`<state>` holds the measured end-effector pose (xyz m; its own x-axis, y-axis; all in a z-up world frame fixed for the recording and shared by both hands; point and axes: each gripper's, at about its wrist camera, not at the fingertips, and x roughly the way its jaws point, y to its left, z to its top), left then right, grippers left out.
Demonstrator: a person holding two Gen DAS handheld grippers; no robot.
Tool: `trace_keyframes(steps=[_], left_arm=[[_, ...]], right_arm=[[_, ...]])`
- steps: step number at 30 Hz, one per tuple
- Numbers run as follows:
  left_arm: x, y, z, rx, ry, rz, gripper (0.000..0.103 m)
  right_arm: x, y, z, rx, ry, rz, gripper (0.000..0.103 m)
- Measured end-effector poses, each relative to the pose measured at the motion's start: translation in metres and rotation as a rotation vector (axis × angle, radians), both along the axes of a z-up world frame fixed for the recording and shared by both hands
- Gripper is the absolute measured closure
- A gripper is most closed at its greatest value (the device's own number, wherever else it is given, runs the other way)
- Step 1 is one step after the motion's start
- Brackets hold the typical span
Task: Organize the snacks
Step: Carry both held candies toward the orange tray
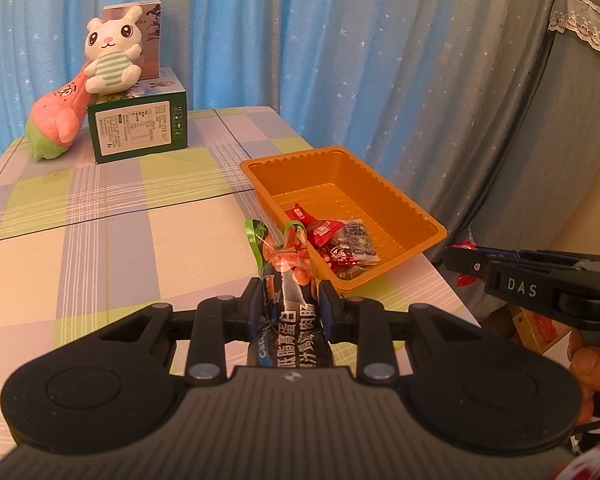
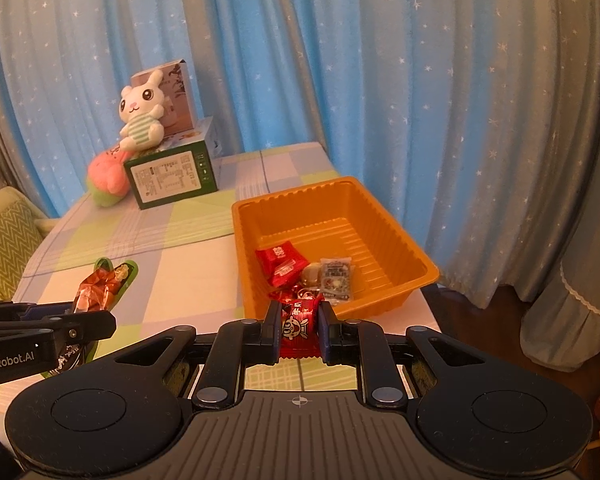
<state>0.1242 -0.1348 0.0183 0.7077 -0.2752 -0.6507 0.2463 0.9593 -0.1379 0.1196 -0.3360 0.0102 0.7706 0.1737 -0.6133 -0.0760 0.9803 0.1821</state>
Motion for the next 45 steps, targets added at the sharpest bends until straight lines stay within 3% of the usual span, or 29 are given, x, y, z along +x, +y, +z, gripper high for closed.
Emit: trace_keyframes(steps=[45], left_arm=[[0.087, -0.053, -0.002, -0.016, 0.015, -0.084, 0.077]], right_arm=[[0.069, -0.032, -0.001, -0.012, -0.001, -0.032, 0.084]])
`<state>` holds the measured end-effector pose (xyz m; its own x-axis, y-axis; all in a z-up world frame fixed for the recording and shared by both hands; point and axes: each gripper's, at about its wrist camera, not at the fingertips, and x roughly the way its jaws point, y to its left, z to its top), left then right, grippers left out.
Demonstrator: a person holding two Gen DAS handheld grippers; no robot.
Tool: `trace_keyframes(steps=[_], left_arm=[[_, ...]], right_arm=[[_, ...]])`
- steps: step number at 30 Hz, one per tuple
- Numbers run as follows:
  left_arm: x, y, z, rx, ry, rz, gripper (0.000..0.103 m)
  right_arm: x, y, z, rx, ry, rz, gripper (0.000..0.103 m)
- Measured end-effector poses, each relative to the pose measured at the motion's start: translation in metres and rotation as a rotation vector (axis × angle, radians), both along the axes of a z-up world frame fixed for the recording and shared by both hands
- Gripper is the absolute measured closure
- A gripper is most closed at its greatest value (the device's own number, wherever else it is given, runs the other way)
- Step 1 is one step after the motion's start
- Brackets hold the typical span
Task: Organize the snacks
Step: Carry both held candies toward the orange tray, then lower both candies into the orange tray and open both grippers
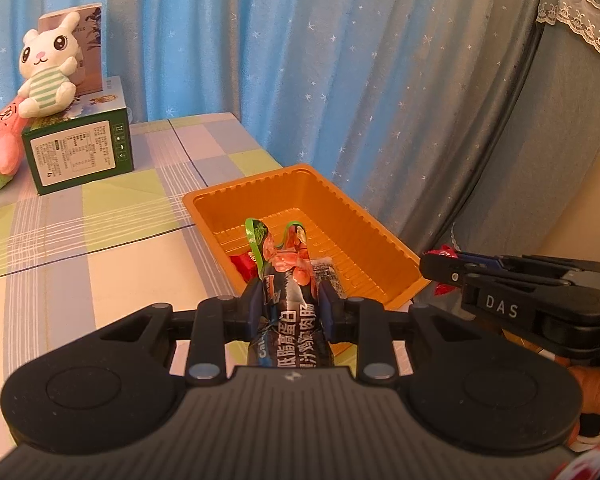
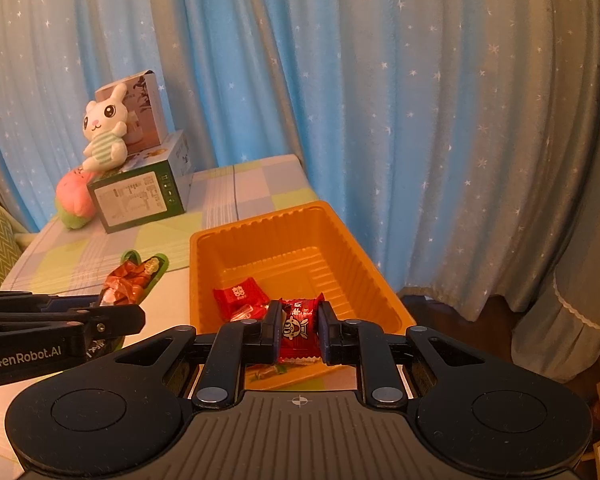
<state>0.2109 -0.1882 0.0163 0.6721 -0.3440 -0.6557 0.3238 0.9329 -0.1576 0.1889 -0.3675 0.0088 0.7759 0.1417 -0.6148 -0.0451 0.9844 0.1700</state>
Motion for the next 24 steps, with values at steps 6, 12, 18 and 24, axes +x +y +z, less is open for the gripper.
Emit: trace_keyframes(steps=[6, 12, 18, 24], left_arm=[[0.016, -0.003, -0.007, 0.003, 0.016, -0.011, 0.077], [0.034, -0.005, -0.013, 0.004, 0.028, -0.020, 0.077], [0.055, -0.007, -0.020, -0.001, 0.041, -0.023, 0.077], [0.076, -0.011, -0.026, -0.008, 0.058, -0.025, 0.077]], right_arm=[[0.015, -0.003, -0.007, 0.004, 0.015, 0.004, 0.084], [0.033, -0.003, -0.015, 0.008, 0.030, 0.009, 0.084], [0.055, -0.005, -0.023, 0.018, 0.049, 0.011, 0.084], [0.076, -0.007, -0.027, 0.019, 0.057, 0.014, 0.084]])
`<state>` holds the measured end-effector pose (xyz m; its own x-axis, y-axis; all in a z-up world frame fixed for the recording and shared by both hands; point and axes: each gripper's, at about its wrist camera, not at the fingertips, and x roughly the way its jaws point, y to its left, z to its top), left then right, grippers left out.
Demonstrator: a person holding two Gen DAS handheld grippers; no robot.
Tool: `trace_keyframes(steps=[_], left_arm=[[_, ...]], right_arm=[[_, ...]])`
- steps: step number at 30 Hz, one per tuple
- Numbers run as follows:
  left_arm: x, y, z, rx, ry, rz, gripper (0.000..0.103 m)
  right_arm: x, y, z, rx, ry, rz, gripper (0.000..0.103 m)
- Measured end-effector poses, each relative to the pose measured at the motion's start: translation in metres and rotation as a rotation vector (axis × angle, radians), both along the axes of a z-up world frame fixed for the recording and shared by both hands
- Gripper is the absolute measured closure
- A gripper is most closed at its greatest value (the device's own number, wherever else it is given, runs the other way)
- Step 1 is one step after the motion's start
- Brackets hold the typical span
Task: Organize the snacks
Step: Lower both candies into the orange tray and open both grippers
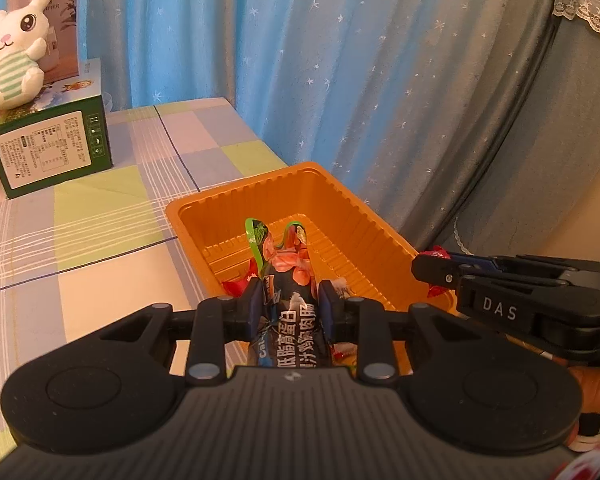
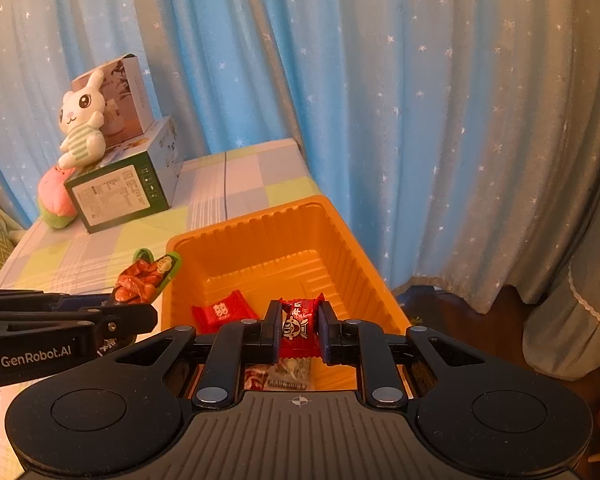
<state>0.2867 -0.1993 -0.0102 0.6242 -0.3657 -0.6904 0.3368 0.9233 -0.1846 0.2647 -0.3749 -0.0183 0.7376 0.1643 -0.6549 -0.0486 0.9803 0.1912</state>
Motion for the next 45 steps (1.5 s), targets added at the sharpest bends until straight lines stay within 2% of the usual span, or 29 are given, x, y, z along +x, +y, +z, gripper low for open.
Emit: trace_keyframes(steps=[18, 35, 38, 45], left_arm=[[0.036, -0.008, -0.016, -0.023, 0.052, 0.004, 0.077], [0.046, -0.014, -0.019, -0.035, 0.057, 0.012, 0.076], [0.048, -0.012, -0.020, -0.045, 0.056, 0.020, 0.070], [0.041, 0.003, -0.022, -0.044, 0.058, 0.038, 0.070]], right_arm=[[0.027, -0.003, -0.011, 0.011, 0.030, 0.003, 0.084], [0.030, -0.005, -0.010, 0.012, 0.029, -0.006, 0.084], [0.029, -0.006, -0.010, 0.013, 0.030, -0.006, 0.084], [0.027, -0.007, -0.012, 0.017, 0.040, -0.013, 0.084]])
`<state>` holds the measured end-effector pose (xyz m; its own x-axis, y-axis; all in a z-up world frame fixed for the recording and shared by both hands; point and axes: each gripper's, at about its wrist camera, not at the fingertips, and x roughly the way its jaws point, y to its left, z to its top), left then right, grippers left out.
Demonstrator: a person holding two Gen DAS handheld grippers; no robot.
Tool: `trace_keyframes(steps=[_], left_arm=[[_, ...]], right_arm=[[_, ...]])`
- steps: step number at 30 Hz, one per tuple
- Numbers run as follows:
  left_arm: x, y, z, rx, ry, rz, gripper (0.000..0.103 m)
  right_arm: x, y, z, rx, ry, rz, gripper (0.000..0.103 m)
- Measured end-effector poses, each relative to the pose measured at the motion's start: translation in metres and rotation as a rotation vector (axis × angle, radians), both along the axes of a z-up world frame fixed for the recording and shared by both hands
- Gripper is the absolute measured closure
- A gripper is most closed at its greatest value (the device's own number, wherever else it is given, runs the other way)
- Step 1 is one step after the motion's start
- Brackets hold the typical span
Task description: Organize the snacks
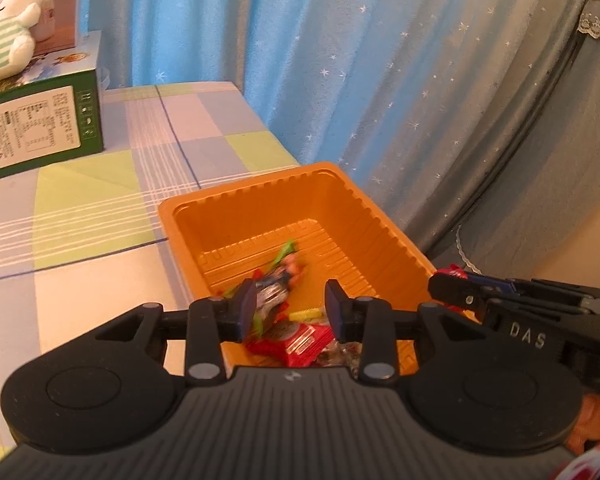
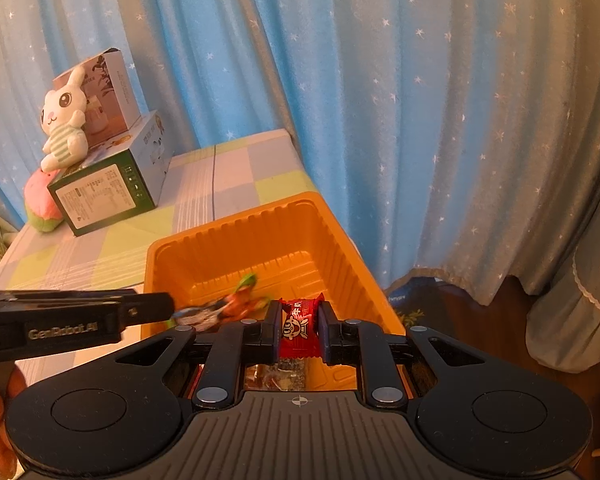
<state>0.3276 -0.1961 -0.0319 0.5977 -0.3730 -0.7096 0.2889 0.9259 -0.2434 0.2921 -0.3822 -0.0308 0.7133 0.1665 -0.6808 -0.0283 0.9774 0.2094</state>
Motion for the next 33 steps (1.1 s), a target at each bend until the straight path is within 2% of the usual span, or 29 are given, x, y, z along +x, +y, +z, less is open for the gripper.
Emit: trace_keyframes(steps=[7, 25, 29, 31, 32, 33], left_arm=[[-0.010, 0.014, -0.002, 0.006, 0.002, 0.013, 0.069], [-0.013, 0.020, -0.002, 0.015, 0.003, 0.016, 0.067], [-0.014, 0.021, -0.003, 0.033, 0.005, 0.017, 0.057], [-0.015, 0.022, -0.005, 0.043, 0.005, 0.018, 0.054], [-0.016, 0.023, -0.006, 0.044, 0.005, 0.021, 0.051], [-0.018, 0.024, -0.007, 0.045, 0.005, 0.025, 0.048]], right_arm=[[0.002, 0.006, 0.002, 0.012, 0.000, 0.012, 0.084], [0.027, 0.016, -0.001, 0.029, 0.012, 0.019, 0.084], [0.033, 0.020, -0.003, 0.028, 0.000, 0.063, 0.083], [0.034, 0.018, -0.003, 0.053, -0.009, 0.063, 0.073], [0.033, 0.016, -0.003, 0.064, -0.017, 0.054, 0.058], [0.031, 0.014, -0.002, 0.070, -0.025, 0.040, 0.050]])
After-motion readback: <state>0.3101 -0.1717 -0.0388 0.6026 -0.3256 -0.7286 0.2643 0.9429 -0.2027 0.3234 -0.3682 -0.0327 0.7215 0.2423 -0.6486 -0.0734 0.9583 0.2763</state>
